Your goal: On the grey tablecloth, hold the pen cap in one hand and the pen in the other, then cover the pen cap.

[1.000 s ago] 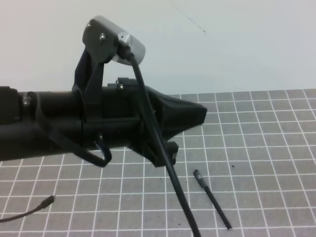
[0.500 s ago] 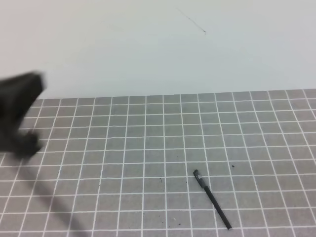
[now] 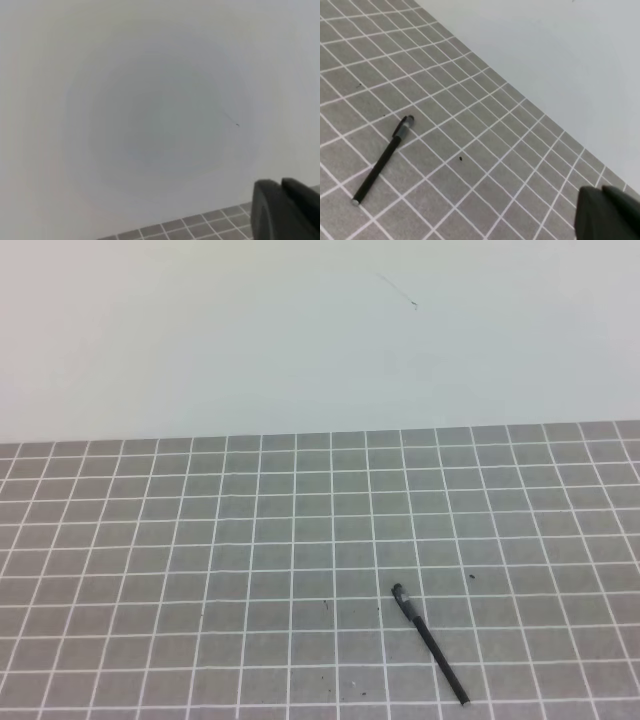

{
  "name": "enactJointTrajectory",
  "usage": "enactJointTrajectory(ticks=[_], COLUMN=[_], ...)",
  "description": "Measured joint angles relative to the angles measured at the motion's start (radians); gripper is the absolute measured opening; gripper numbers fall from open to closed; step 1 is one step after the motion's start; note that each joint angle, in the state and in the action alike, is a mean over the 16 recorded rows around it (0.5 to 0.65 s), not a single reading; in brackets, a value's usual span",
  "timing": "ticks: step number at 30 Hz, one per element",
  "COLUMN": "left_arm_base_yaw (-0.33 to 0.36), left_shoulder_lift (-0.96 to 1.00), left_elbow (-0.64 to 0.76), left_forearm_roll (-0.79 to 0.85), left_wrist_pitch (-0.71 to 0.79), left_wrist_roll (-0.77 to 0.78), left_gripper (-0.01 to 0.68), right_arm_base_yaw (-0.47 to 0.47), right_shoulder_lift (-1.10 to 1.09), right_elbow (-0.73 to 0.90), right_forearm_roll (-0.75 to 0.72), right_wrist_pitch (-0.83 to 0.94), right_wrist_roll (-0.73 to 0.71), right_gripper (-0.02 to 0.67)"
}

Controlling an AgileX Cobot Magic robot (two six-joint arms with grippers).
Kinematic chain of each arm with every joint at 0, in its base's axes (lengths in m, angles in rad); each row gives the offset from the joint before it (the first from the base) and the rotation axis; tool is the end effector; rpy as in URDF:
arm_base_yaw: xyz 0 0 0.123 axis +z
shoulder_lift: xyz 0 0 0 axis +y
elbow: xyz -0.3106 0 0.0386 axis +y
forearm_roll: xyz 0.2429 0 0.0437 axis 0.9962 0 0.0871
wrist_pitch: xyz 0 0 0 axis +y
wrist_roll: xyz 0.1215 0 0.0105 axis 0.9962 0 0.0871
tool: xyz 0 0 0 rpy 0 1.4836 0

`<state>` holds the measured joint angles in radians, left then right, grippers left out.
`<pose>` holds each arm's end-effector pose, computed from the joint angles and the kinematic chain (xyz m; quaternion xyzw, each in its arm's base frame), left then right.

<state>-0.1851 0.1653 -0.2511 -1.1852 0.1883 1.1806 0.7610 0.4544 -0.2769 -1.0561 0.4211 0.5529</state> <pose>0.0528 -0.0315 0.2887 0.1266 0.6589 -0.1258 0.7308 0.0975 0.0328 0.2596 -0.3686 0.7110 -0.0582 0.5960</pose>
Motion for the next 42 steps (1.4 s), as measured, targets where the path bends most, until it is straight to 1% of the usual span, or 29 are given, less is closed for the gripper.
enactJointTrajectory(ticks=[4, 7, 10, 13, 19, 21, 23, 26, 30, 35, 42], left_arm_base_yaw=[0.000, 0.001, 0.008, 0.028, 0.099, 0.125, 0.150, 0.181, 0.203, 0.206, 0.206], left_shoulder_lift=[-0.096, -0.136, -0.157, -0.168, -0.176, -0.179, -0.181, -0.182, -0.182, -0.182, -0.182], left_elbow=[0.074, 0.120, 0.158, 0.191, 0.236, 0.244, 0.250, 0.253, 0.253, 0.254, 0.254], left_forearm_roll=[0.001, 0.068, 0.196, 0.367, 0.738, 0.838, 0.910, 0.976, 1.030, 1.100, 1.179], left_wrist_pitch=[-0.042, -0.073, -0.091, -0.098, -0.076, -0.049, -0.018, 0.024, 0.077, 0.125, 0.127], left_wrist_roll=[-0.042, -0.159, -0.359, -0.605, -1.106, -1.231, -1.318, -1.380, -1.395, -1.392, -1.392], left_gripper=[-0.001, -0.001, -0.001, -0.001, -0.001, -0.001, -0.001, -0.001, -0.001, -0.001, -0.001], right_arm_base_yaw=[0.000, 0.000, 0.000, 0.000, 0.000, 0.000, 0.000, 0.000, 0.000, 0.000, 0.000], right_shoulder_lift=[0.000, 0.000, 0.000, 0.000, 0.000, 0.000, 0.000, 0.000, 0.000, 0.000, -0.001], right_elbow=[0.000, 0.000, 0.000, 0.000, 0.000, 0.000, 0.000, 0.000, 0.000, 0.000, 0.000], right_forearm_roll=[-0.001, -0.002, -0.002, -0.002, -0.002, -0.002, -0.002, -0.002, -0.002, -0.002, -0.002], right_wrist_pitch=[0.000, 0.000, 0.000, 0.000, 0.000, 0.000, 0.000, 0.000, 0.000, 0.000, 0.000], right_wrist_roll=[0.000, 0.000, 0.000, 0.000, 0.000, 0.000, 0.000, 0.000, 0.000, 0.000, 0.000], right_gripper=[-0.003, -0.003, -0.003, -0.004, -0.004, -0.004, -0.004, -0.004, -0.004, -0.003, -0.003])
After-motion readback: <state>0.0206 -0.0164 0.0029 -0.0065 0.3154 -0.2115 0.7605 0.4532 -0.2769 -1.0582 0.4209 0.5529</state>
